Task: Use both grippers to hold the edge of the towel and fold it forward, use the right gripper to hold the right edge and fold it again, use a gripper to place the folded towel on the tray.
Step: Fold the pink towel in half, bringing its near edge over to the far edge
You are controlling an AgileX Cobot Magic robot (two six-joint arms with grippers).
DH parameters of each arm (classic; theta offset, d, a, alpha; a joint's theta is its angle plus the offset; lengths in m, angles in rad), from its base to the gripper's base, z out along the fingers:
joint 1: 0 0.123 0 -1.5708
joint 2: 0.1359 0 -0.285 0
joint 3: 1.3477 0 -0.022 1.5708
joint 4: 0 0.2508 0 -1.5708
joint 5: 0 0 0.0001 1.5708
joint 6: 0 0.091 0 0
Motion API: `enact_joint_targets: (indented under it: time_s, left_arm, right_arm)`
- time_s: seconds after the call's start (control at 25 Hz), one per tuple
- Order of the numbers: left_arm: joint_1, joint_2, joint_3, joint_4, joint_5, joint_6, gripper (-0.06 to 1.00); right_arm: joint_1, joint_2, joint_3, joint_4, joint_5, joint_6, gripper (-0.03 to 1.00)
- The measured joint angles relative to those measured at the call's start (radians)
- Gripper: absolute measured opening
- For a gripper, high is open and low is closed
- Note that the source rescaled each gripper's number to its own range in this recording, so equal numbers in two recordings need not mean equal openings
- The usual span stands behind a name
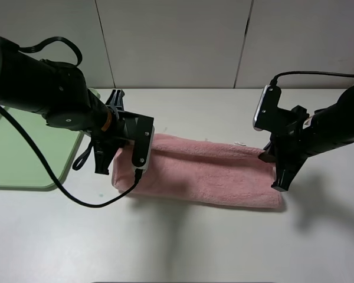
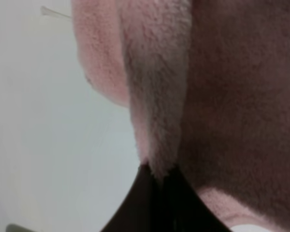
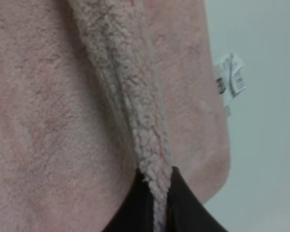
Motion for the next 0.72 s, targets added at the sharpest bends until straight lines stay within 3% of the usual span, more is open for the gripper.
enact_joint_targets:
  time_s: [0.2,0.72]
  left_arm:
    - [0.030,0.000,-0.001,0.004,-0.046,0.000,0.00]
    - [0.042,0.000,-0.001,0.011,-0.093,0.000,0.02]
  right_arm:
    - [0.000,0.004,-0.002,-0.005,-0.046,0.000,0.00]
    - [0.000,0.004,-0.002,-0.011,-0.044,0.000,0.00]
